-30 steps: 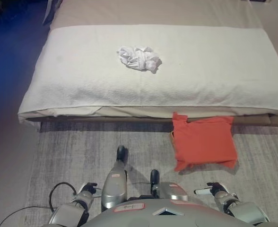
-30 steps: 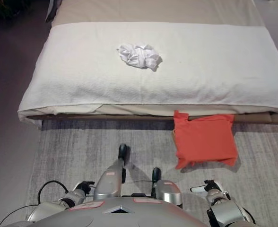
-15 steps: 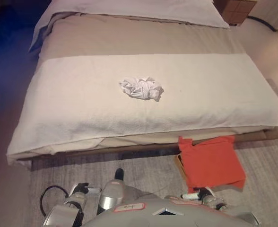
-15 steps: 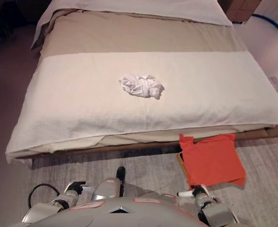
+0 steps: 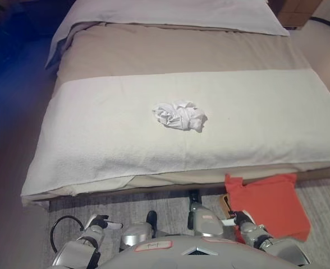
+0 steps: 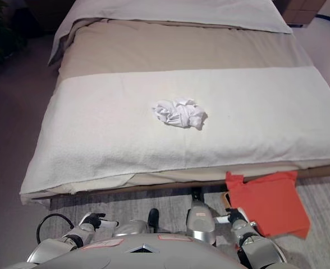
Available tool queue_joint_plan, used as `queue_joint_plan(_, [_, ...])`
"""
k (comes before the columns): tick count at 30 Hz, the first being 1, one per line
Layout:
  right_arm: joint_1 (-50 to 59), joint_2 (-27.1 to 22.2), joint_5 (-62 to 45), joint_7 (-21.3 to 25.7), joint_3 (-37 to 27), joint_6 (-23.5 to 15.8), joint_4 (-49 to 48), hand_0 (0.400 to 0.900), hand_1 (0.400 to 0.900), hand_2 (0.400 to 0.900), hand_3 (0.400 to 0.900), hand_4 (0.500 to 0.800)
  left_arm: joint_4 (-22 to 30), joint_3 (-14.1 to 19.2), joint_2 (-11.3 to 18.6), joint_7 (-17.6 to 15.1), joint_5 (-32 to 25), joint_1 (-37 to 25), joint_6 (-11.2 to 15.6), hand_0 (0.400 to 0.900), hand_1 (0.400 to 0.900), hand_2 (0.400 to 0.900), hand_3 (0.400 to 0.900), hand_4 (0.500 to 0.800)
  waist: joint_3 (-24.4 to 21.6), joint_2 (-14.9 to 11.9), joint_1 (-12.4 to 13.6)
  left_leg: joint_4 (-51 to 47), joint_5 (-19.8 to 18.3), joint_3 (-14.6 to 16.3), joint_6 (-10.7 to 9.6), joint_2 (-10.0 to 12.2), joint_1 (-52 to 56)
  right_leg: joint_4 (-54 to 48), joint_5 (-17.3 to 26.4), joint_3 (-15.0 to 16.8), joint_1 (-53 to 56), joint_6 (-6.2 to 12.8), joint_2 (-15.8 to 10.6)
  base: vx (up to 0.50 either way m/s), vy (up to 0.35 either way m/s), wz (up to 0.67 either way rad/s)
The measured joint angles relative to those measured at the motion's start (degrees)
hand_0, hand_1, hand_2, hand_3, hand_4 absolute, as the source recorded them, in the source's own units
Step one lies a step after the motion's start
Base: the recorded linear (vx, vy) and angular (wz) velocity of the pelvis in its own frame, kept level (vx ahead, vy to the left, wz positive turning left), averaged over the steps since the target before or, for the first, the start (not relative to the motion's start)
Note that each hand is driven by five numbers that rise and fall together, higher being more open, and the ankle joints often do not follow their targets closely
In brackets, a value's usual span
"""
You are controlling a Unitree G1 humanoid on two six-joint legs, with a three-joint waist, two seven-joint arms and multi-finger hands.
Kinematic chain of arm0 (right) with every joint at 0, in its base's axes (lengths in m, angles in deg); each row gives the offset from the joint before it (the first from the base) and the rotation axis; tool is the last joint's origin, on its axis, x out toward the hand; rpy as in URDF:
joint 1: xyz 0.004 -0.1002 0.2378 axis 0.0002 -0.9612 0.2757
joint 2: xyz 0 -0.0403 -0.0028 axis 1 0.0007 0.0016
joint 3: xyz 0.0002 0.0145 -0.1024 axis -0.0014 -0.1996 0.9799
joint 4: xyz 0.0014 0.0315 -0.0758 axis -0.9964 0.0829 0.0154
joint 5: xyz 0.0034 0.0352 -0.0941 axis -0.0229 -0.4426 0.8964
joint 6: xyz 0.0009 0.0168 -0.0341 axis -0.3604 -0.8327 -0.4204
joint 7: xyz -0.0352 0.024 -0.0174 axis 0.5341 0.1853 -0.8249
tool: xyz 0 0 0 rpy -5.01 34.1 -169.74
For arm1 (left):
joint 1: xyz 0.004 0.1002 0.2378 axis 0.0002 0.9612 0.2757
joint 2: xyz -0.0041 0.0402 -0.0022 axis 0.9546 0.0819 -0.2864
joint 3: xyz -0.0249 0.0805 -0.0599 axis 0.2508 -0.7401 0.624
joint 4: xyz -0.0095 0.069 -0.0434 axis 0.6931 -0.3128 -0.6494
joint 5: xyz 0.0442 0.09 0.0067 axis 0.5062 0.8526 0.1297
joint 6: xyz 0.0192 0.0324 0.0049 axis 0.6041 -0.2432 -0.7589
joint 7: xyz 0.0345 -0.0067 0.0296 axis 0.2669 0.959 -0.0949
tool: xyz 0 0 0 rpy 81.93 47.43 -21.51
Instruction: Put the clothes on the bed into the basket.
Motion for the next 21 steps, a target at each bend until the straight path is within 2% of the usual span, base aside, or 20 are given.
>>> queue_joint_plan(2, [-1.18,-0.03,0.39,0.03,-0.33,0.39,-0.17,0.900,0.900,0.900,0.900,0.800,-0.26,0.00,0.01,-0.01,0.35,1.67,-0.26,0.900,0.900,0.900,0.900,0.800,-1.21,-1.88,-0.18,-0.15,-2.03,-1.66,-2.68,0.30,1.26,1.29,1.15,-1.16,0.80,-0.63,-0.22,0.42,-0.308,0.54])
queue_joint_plan(5, [-1.46,-2.25,1.08,0.18,-0.18,0.53,-1.47,0.900,0.900,0.900,0.900,0.800,-0.50,-0.01,-1.89,0.27,0.55,2.76,-0.27,0.900,0.900,0.900,0.900,0.800,-1.94,0.77,-0.66,0.98,-3.75,-1.85,-7.11,6.12,2.62,-0.43,2.07,-6.31,3.98,-0.99,3.79,0.42,-0.373,0.48])
queue_joint_plan(6, [-0.33,-3.51,1.27,0.38,0.68,0.91,-2.48,0.900,0.900,0.900,0.900,0.800,-0.47,0.08,-2.65,0.16,0.51,2.91,-0.05,0.900,0.900,0.900,0.900,0.800,-2.09,2.03,-0.82,2.52,-3.00,-1.82,-8.09,7.61,1.85,-0.76,2.18,-6.67,5.16,-1.21,5.36,0.33,-0.301,0.21])
queue_joint_plan(7, [0.27,-4.95,2.29,0.61,2.17,0.92,-3.63,0.900,0.900,0.900,0.900,0.800,-0.38,0.08,-3.21,-0.08,0.52,3.00,-0.05,0.900,0.900,0.900,0.900,0.800,-2.57,2.21,-1.53,3.42,-3.85,-1.61,-9.50,8.45,2.17,-1.80,2.89,-7.31,5.91,-2.13,6.30,0.16,-0.161,-0.09])
queue_joint_plan(8, [1.79,-6.31,3.37,1.33,2.51,0.32,-5.33,0.900,0.900,0.900,0.900,0.800,-0.03,0.25,-3.48,-0.38,0.45,3.28,-0.01,0.900,0.900,0.900,0.900,0.800,-2.78,2.06,-1.35,4.22,-3.73,-1.31,-10.77,8.65,2.30,-2.26,3.63,-7.67,6.35,-4.22,6.72,0.26,-0.282,-0.18])
queue_joint_plan(10, [6.39,-9.18,4.37,1.86,3.85,0.41,-8.31,0.900,0.900,0.900,0.900,0.800,0.21,0.98,-3.92,-2.10,0.19,3.43,0.45,0.900,0.900,0.900,0.900,0.800,-2.62,2.21,-0.87,9.29,-3.68,-0.86,-12.06,8.31,0.28,-3.17,3.02,-7.27,7.22,-5.22,7.48,0.18,-0.213,-0.08])
queue_joint_plan(11, [9.16,-11.02,5.24,2.12,6.50,0.32,-9.61,0.900,0.900,0.900,0.900,0.800,0.38,0.70,-4.00,-2.61,0.13,3.32,0.85,0.900,0.900,0.900,0.900,0.800,-2.54,2.21,-0.46,12.14,-3.79,-0.70,-13.14,8.02,-1.75,-3.29,3.02,-6.69,7.15,-5.67,7.29,0.06,-0.060,0.01])
queue_joint_plan(13, [15.17,-15.96,6.19,2.41,11.42,0.43,-11.11,0.900,0.900,0.900,0.900,0.800,0.74,-0.17,-4.20,-3.03,-0.31,1.32,2.02,0.900,0.900,0.900,0.900,0.800,-1.84,1.83,1.00,15.22,-5.01,0.21,-14.51,6.78,-6.25,-3.20,2.84,-6.20,5.96,-9.42,5.99,0.05,-0.016,0.07])
queue_joint_plan(15, [23.16,-20.80,7.66,2.75,14.81,1.68,-11.41,0.900,0.900,0.900,0.900,0.800,1.28,-1.60,-4.56,-4.14,-0.95,-1.46,2.51,0.900,0.900,0.900,0.900,0.800,0.04,1.66,2.08,12.17,-4.45,3.56,-14.36,5.28,-12.07,-3.10,2.99,-6.05,3.65,-9.56,4.26,0.09,-0.017,-0.04])
queue_joint_plan(16, [27.51,-22.36,8.63,3.28,14.91,1.70,-12.47,0.900,0.900,0.900,0.900,0.800,2.16,-1.50,-4.69,-4.40,-1.21,-1.53,2.42,0.900,0.900,0.900,0.900,0.800,1.08,2.58,2.97,10.97,-3.32,5.65,-13.16,5.68,-14.13,-3.01,3.20,-6.27,3.36,-9.22,4.31,0.10,-0.013,-0.16])
queue_joint_plan(17, [31.26,-22.25,10.39,3.59,16.06,1.80,-13.11,0.900,0.900,0.900,0.900,0.800,2.61,-1.43,-4.76,-4.73,-1.93,-0.38,2.30,0.900,0.900,0.900,0.900,0.800,1.45,3.43,3.78,8.97,-2.20,6.79,-12.31,6.26,-14.57,-3.20,3.60,-6.67,3.52,-8.64,4.88,0.04,0.014,-0.17])
queue_joint_plan(20, [39.48,-18.55,12.40,4.04,19.79,0.45,-14.81,0.900,0.900,0.900,0.900,0.800,2.55,-2.39,-5.89,-5.07,-3.20,3.47,1.65,0.900,0.900,0.900,0.900,0.800,1.53,5.67,3.67,6.21,1.90,7.60,-9.08,6.63,-14.28,-3.17,3.71,-6.39,3.84,-8.50,6.50,-0.01,0.023,0.06])
queue_joint_plan(21, [42.25,-16.79,12.42,3.98,21.45,0.62,-13.76,0.900,0.900,0.900,0.900,0.800,2.61,-2.64,-6.12,-5.04,-3.49,3.94,1.64,0.900,0.900,0.900,0.900,0.800,1.80,5.40,3.46,5.82,2.67,7.70,-9.26,6.53,-14.84,-3.09,3.87,-5.62,3.15,-8.19,6.47,-0.06,0.026,0.12])
